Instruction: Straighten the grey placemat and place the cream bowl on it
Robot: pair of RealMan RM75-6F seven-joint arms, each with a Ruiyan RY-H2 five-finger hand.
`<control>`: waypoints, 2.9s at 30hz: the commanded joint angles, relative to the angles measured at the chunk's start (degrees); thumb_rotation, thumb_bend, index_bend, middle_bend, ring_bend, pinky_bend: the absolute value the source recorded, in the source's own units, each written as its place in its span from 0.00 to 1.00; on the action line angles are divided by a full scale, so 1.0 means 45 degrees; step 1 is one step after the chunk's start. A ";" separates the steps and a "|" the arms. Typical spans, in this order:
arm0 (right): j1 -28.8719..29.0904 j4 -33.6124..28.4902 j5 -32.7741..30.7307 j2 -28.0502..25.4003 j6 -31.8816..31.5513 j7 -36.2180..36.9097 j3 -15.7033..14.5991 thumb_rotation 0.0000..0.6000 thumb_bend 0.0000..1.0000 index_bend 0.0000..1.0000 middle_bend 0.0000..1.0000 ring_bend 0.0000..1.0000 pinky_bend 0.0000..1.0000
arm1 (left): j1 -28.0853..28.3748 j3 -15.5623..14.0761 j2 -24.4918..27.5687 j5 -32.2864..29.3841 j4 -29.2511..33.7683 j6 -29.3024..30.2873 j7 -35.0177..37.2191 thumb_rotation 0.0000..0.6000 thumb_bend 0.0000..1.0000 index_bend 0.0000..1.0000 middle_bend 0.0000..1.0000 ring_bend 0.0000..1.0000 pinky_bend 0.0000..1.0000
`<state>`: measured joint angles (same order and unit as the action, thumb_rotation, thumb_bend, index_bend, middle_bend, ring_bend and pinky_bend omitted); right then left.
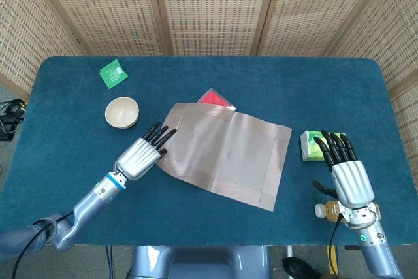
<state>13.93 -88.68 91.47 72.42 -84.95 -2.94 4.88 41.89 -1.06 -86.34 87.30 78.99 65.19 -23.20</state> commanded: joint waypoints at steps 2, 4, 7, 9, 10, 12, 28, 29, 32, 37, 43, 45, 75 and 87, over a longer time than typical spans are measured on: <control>0.0005 0.0015 0.0008 0.0008 0.0016 -0.0010 0.0002 1.00 0.00 0.04 0.00 0.00 0.00 | -0.0408 -0.0038 0.0440 -0.0261 0.0409 0.0119 -0.0507 1.00 0.50 0.79 0.00 0.00 0.00; 0.0006 0.0022 0.0006 0.0016 0.0026 -0.0013 0.0001 1.00 0.00 0.04 0.00 0.00 0.00 | -0.0494 -0.0032 0.0514 -0.0292 0.0416 0.0163 -0.0549 1.00 0.50 0.79 0.00 0.00 0.00; 0.0014 0.0026 0.0011 0.0031 0.0053 -0.0026 -0.0002 1.00 0.00 0.04 0.00 0.00 0.00 | -0.0635 -0.0035 0.0634 -0.0336 0.0378 0.0181 -0.0487 1.00 0.51 0.79 0.00 0.00 0.00; 0.0014 0.0033 0.0019 0.0040 0.0060 -0.0051 -0.0007 1.00 0.00 0.04 0.00 0.00 0.00 | -0.0730 -0.0071 0.0709 -0.0325 0.0318 0.0195 -0.0416 1.00 0.51 0.79 0.00 0.00 0.00; 0.0013 0.0033 0.0019 0.0044 0.0062 -0.0058 -0.0007 1.00 0.00 0.04 0.00 0.00 0.00 | -0.0778 -0.0096 0.0744 -0.0318 0.0294 0.0209 -0.0381 1.00 0.51 0.80 0.00 0.00 0.00; 0.0007 0.0027 0.0019 0.0051 0.0062 -0.0077 -0.0009 1.00 0.00 0.04 0.00 0.00 0.00 | -0.0905 -0.0196 0.0861 -0.0235 0.0277 0.0246 -0.0293 1.00 0.51 0.80 0.00 0.00 0.00; -0.0074 -0.0117 0.0186 -0.0038 -0.0138 -0.0059 -0.0012 1.00 0.00 0.04 0.00 0.00 0.00 | -0.1925 -0.2166 0.2633 0.1438 0.2573 0.0091 -0.1871 1.00 0.51 0.80 0.00 0.00 0.00; -0.0078 -0.0121 0.0194 -0.0042 -0.0149 -0.0062 -0.0011 1.00 0.00 0.04 0.00 0.00 0.00 | -0.1961 -0.2187 0.2646 0.1453 0.2630 0.0070 -0.1973 1.00 0.51 0.80 0.00 0.00 0.00; -0.0108 -0.0154 0.0233 -0.0066 -0.0228 -0.0066 0.0000 1.00 0.00 0.04 0.00 0.00 0.00 | -0.2124 -0.2451 0.2668 0.1542 0.2938 -0.0242 -0.2288 1.00 0.52 0.80 0.00 0.00 0.00; -0.0128 -0.0192 0.0258 -0.0097 -0.0248 -0.0031 -0.0004 1.00 0.00 0.04 0.00 0.00 0.00 | -0.2338 -0.2595 0.2717 0.1653 0.3188 -0.0457 -0.2510 1.00 0.52 0.80 0.00 0.00 0.00; -0.0147 -0.0241 0.0260 -0.0137 -0.0264 -0.0019 0.0005 1.00 0.00 0.04 0.00 0.00 0.00 | -0.2450 -0.2814 0.2905 0.1699 0.3548 -0.0901 -0.2745 1.00 0.52 0.80 0.00 0.00 0.00; -0.0156 -0.0258 0.0263 -0.0147 -0.0276 -0.0022 0.0008 1.00 0.00 0.04 0.00 0.00 0.00 | -0.2495 -0.2826 0.2955 0.1693 0.3658 -0.1006 -0.2944 1.00 0.52 0.80 0.00 0.00 0.00; -0.0209 -0.0437 0.0310 -0.0216 -0.0290 -0.0027 0.0027 1.00 0.00 0.04 0.00 0.00 0.00 | -0.2832 -0.0224 0.4776 0.0226 0.4457 0.0740 0.1028 1.00 0.00 0.00 0.00 0.00 0.00; -0.0194 -0.0392 0.0247 -0.0193 -0.0194 -0.0048 0.0037 1.00 0.00 0.04 0.00 0.00 0.00 | -0.0797 0.2186 0.1443 -0.4029 -0.1575 -0.2784 0.2743 1.00 0.00 0.00 0.00 0.00 0.00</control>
<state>13.04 -90.46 92.60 71.54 -85.84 -3.16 5.04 35.08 6.37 -74.42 73.90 79.95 58.33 -13.64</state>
